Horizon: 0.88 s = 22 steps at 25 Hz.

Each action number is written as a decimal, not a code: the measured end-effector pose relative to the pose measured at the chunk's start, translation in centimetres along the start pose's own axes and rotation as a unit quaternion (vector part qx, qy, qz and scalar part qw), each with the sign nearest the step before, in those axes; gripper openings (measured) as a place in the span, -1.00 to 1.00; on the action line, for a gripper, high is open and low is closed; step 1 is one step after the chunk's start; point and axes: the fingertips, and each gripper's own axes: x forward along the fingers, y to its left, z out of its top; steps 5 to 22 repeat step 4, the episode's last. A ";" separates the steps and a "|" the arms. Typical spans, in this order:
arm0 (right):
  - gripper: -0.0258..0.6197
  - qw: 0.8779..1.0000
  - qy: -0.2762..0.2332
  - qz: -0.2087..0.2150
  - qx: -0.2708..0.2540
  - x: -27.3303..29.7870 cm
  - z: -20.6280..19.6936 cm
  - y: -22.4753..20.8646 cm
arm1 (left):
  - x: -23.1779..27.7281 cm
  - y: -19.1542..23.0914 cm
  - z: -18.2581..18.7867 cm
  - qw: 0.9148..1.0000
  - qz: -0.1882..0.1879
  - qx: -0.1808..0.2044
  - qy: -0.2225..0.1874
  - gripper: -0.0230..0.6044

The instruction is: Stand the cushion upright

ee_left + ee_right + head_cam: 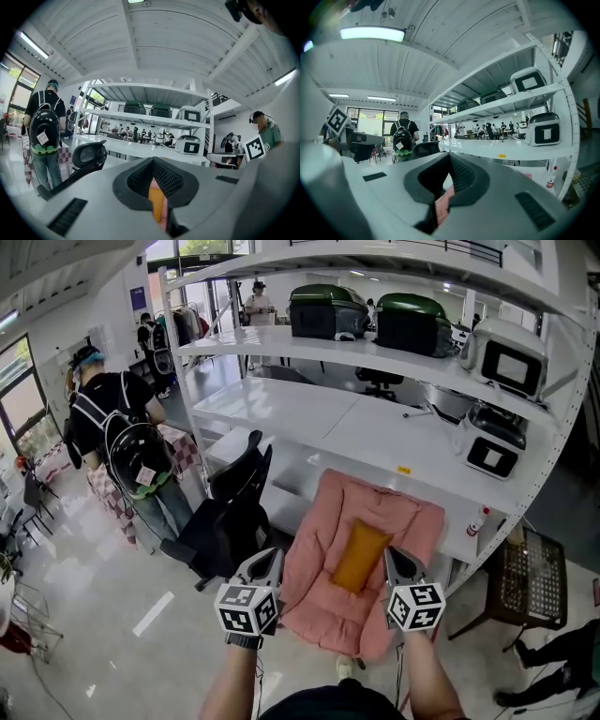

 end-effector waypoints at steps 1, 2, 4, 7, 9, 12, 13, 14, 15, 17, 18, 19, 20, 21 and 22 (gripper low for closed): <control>-0.91 1.000 0.000 0.000 0.000 0.0 0.0 -0.1 | 0.1 0.0 0.0 1.000 0.000 0.000 -0.001 -0.91; -0.91 1.000 0.000 0.000 -0.001 0.1 0.0 -0.1 | 0.2 -0.1 0.1 1.000 0.000 0.001 -0.001 -0.91; -0.91 1.000 0.000 0.001 -0.001 0.2 0.0 -0.2 | 0.4 -0.2 0.1 1.000 -0.001 0.001 -0.002 -0.91; -0.91 1.000 0.000 0.001 -0.001 0.2 0.0 -0.2 | 0.4 -0.2 0.1 1.000 -0.001 0.001 -0.002 -0.91; -0.91 1.000 0.000 0.001 -0.001 0.2 0.0 -0.2 | 0.4 -0.2 0.1 1.000 -0.001 0.001 -0.002 -0.91; -0.91 1.000 0.000 0.001 -0.001 0.2 0.0 -0.2 | 0.4 -0.2 0.1 1.000 -0.001 0.001 -0.002 -0.91; -0.91 1.000 0.000 0.001 -0.001 0.2 0.0 -0.2 | 0.4 -0.2 0.1 1.000 -0.001 0.001 -0.002 -0.91; -0.91 1.000 0.000 0.001 -0.001 0.2 0.0 -0.2 | 0.4 -0.2 0.1 1.000 -0.001 0.001 -0.002 -0.91; -0.91 1.000 0.000 0.001 -0.001 0.2 0.0 -0.2 | 0.4 -0.2 0.1 1.000 -0.001 0.001 -0.002 -0.91; -0.91 1.000 0.000 0.001 -0.001 0.2 0.0 -0.2 | 0.4 -0.2 0.1 1.000 -0.001 0.001 -0.002 -0.91; -0.91 1.000 0.000 0.001 -0.001 0.2 0.0 -0.2 | 0.4 -0.2 0.1 1.000 -0.001 0.001 -0.002 -0.91; -0.91 1.000 0.000 0.001 -0.001 0.2 0.0 -0.2 | 0.4 -0.2 0.1 1.000 -0.001 0.001 -0.002 -0.91; -0.91 1.000 0.000 0.001 -0.001 0.2 0.0 -0.2 | 0.4 -0.2 0.1 1.000 -0.001 0.001 -0.002 -0.91; -0.91 1.000 0.000 0.001 -0.001 0.2 0.0 -0.2 | 0.4 -0.2 0.1 1.000 -0.001 0.001 -0.002 -0.91; -0.91 1.000 0.000 0.001 -0.001 0.2 0.0 -0.2 | 0.4 -0.2 0.1 1.000 -0.001 0.001 -0.002 -0.91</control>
